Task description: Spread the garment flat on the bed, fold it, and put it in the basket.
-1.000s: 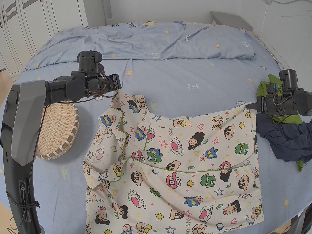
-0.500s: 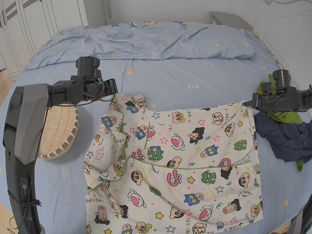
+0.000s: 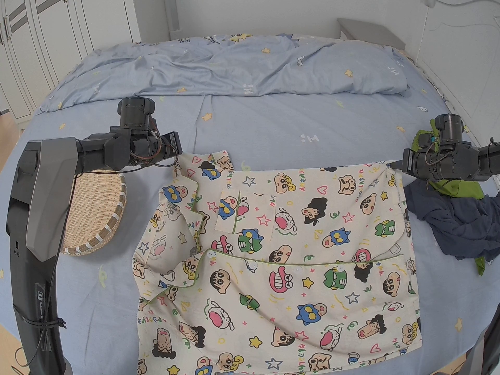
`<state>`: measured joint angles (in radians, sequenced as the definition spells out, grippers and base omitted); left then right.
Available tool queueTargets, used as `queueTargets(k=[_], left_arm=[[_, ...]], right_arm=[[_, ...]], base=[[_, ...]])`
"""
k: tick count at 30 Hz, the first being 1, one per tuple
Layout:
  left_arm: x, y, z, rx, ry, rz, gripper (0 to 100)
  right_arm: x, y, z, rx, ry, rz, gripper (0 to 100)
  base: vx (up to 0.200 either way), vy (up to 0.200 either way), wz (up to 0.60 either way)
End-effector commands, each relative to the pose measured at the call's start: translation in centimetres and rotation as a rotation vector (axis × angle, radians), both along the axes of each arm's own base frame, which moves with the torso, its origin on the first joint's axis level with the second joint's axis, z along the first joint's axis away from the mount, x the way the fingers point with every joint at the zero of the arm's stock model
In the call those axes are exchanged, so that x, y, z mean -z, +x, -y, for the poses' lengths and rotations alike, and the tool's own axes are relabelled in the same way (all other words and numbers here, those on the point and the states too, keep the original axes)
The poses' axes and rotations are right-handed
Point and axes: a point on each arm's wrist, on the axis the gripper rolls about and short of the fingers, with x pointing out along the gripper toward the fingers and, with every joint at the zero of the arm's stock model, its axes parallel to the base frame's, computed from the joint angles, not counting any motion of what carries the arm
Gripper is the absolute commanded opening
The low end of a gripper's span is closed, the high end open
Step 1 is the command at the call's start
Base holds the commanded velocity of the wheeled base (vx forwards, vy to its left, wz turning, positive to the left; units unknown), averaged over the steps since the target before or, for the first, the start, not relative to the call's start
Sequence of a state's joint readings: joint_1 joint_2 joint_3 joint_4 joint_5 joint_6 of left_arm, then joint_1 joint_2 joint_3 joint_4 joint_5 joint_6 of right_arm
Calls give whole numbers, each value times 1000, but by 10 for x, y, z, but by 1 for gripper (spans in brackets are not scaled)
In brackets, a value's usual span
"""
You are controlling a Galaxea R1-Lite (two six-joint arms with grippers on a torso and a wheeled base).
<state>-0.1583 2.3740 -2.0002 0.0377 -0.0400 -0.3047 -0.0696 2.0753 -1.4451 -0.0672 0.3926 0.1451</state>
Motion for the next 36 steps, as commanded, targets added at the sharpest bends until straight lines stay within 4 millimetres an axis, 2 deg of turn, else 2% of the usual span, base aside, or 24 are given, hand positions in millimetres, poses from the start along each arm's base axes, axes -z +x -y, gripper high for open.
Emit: queueTargets(k=[1,14,15,17,18,28,31,35,36], left_arm=[[2,1,-2,-5,0,-5,0],[6,3,-2,-6,3,-12,0],[6,3,-2,-6,3,-12,0],[6,3,-3,-8,3,-12,0],[6,3,-3,-8,3,-12,100],[7,3,-2,-9,4,-13,100],[0,0,-3,-14,3,-3,100],[-15,-5,-5,-20,-4,24,100],[-15,-5,-5,-20,-4,24,100]], right_arm=[[3,1,1,1,1,-6,0],[10,4,1,10,14,-17,0],[10,4,1,10,14,-17,100],[11,4,1,10,14,-21,100],[13,5,1,9,14,-25,100],[13,1,0,16,29,-38,100],[1,-14,5,32,46,-30,100],[-7,-38,7,47,71,-44,100],[-7,-38,7,47,71,-44,100]], base=[[0,0,0],[0,0,0],[0,0,0],[0,0,0],[0,0,0],[0,0,0],[0,0,0],[0,0,0],[0,0,0]])
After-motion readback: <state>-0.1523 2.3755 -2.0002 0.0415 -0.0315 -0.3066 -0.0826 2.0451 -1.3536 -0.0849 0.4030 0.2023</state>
